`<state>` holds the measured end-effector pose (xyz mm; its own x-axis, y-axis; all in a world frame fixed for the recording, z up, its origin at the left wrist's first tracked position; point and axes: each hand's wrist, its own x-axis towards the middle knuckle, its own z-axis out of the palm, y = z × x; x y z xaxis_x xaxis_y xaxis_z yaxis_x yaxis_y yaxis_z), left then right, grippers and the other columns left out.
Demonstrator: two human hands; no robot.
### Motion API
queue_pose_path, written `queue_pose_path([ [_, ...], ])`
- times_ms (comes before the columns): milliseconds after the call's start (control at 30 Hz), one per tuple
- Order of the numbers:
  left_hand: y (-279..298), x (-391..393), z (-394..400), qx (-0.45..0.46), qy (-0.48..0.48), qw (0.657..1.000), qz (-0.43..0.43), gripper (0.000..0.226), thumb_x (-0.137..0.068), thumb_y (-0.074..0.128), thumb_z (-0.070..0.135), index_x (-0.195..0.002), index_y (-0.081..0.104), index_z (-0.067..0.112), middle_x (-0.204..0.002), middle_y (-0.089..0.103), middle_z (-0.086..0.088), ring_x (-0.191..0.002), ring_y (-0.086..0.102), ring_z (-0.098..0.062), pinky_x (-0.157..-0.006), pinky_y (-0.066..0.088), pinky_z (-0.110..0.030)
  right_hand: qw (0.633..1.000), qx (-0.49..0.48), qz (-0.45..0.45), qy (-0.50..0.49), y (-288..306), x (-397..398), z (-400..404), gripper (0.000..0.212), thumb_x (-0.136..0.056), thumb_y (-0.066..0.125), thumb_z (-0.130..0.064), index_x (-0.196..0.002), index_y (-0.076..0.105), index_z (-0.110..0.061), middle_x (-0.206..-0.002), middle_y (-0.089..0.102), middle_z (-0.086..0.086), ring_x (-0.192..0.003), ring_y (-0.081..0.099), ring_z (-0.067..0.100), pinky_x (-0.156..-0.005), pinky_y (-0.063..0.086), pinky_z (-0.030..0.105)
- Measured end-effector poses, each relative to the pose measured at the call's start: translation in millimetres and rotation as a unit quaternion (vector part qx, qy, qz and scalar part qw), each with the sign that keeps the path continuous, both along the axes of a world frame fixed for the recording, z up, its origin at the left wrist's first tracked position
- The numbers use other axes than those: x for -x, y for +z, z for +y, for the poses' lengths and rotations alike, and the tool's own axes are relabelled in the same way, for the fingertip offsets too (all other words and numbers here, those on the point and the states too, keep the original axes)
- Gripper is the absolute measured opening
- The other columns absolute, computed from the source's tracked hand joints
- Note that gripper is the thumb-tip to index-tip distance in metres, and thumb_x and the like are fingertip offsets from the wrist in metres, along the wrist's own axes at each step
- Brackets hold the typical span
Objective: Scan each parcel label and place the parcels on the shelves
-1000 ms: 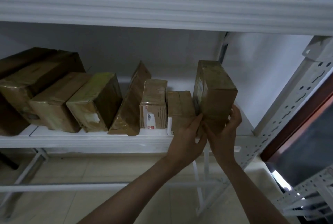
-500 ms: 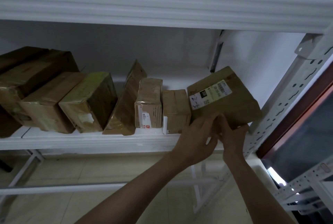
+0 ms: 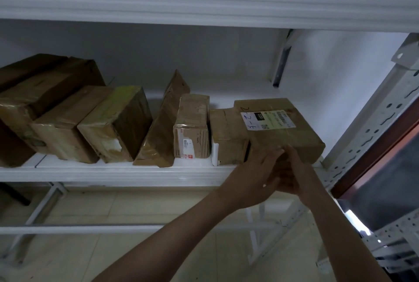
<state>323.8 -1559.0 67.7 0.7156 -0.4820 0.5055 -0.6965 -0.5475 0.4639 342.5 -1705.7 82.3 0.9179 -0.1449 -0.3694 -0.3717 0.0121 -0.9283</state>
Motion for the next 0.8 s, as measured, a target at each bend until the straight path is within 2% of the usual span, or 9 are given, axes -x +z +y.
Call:
queue_pose_path([
  [67,-5,9,9,0.004,-0.004,1.0,-0.003,0.055,-0.093,0.058,0.014,-0.142,0.04,0.001,-0.144,0.044,-0.016,-0.129,0.046,-0.024,-0.099,0.048,-0.033,1.0,-0.008,-0.014,0.006,2,1,5,0.053,-0.092,0.049,-0.053,-0.082,0.067,-0.003,-0.075,0.071,0.02,-0.065,0.068,0.033,-0.058,0.058,0.037],
  [167,-12,25,36,0.001,0.008,1.0,0.025,0.051,-0.096,0.055,0.018,-0.144,0.04,0.009,-0.148,0.042,-0.008,-0.131,0.043,-0.018,-0.099,0.044,-0.028,0.997,0.048,-0.063,-0.016,-6,7,19,0.054,-0.095,0.046,-0.049,-0.081,0.066,0.0,-0.069,0.069,0.019,-0.057,0.067,0.03,-0.054,0.057,0.034],
  [233,-18,36,62,-0.015,0.026,0.999,0.038,0.05,-0.097,0.053,0.021,-0.145,0.04,0.015,-0.15,0.041,-0.003,-0.135,0.04,-0.014,-0.102,0.043,-0.029,0.992,0.08,-0.099,-0.006,-17,18,36,0.047,-0.097,0.048,-0.04,-0.081,0.065,0.0,-0.065,0.068,0.017,-0.051,0.066,0.023,-0.048,0.056,0.029],
  [367,-30,60,132,-0.05,0.096,0.993,0.054,0.049,-0.097,0.054,0.024,-0.145,0.041,0.02,-0.152,0.039,0.002,-0.137,0.039,-0.012,-0.106,0.042,-0.03,0.961,0.211,-0.138,0.111,-41,45,91,0.011,-0.091,0.062,-0.013,-0.081,0.064,-0.011,-0.06,0.068,0.002,-0.053,0.067,0.015,-0.063,0.058,0.042],
  [433,-38,78,177,-0.069,0.125,0.988,0.059,0.049,-0.097,0.053,0.025,-0.144,0.04,0.022,-0.152,0.037,0.004,-0.135,0.042,-0.013,-0.102,0.048,-0.034,0.931,0.275,-0.154,0.183,-50,58,133,0.013,-0.087,0.066,-0.01,-0.082,0.061,-0.021,-0.066,0.069,-0.002,-0.058,0.067,0.011,-0.073,0.056,0.041],
  [467,-40,84,194,-0.078,0.137,0.985,0.062,0.049,-0.097,0.052,0.026,-0.143,0.041,0.022,-0.151,0.038,0.004,-0.133,0.044,-0.014,-0.099,0.05,-0.035,0.916,0.304,-0.157,0.208,-51,63,147,0.014,-0.085,0.067,-0.011,-0.086,0.06,-0.023,-0.072,0.068,-0.003,-0.062,0.066,0.008,-0.074,0.054,0.035],
  [533,-45,106,242,-0.098,0.176,0.976,0.08,0.047,-0.097,0.051,0.025,-0.143,0.042,0.02,-0.149,0.04,0.002,-0.128,0.05,-0.017,-0.094,0.052,-0.036,0.893,0.327,-0.166,0.26,-52,77,189,0.021,-0.084,0.068,-0.012,-0.096,0.057,-0.024,-0.084,0.066,-0.001,-0.073,0.064,0.009,-0.066,0.049,0.024],
  [667,-50,168,354,-0.161,0.273,0.939,0.132,0.049,-0.099,0.048,0.028,-0.146,0.037,0.021,-0.152,0.035,0.004,-0.123,0.052,-0.021,-0.089,0.047,-0.032,0.856,0.337,-0.194,0.341,-55,115,293,0.034,-0.084,0.068,-0.013,-0.115,0.056,-0.023,-0.105,0.058,-0.002,-0.09,0.057,0.013,-0.074,0.047,0.025],
  [800,-50,242,474,-0.202,0.356,0.891,0.199,0.053,-0.099,0.045,0.032,-0.149,0.03,0.024,-0.155,0.029,0.007,-0.128,0.048,-0.022,-0.095,0.046,-0.035,0.826,0.336,-0.224,0.393,-57,157,413,0.042,-0.085,0.066,-0.012,-0.125,0.054,-0.016,-0.116,0.057,0.001,-0.098,0.051,0.011,-0.081,0.044,0.026],
])
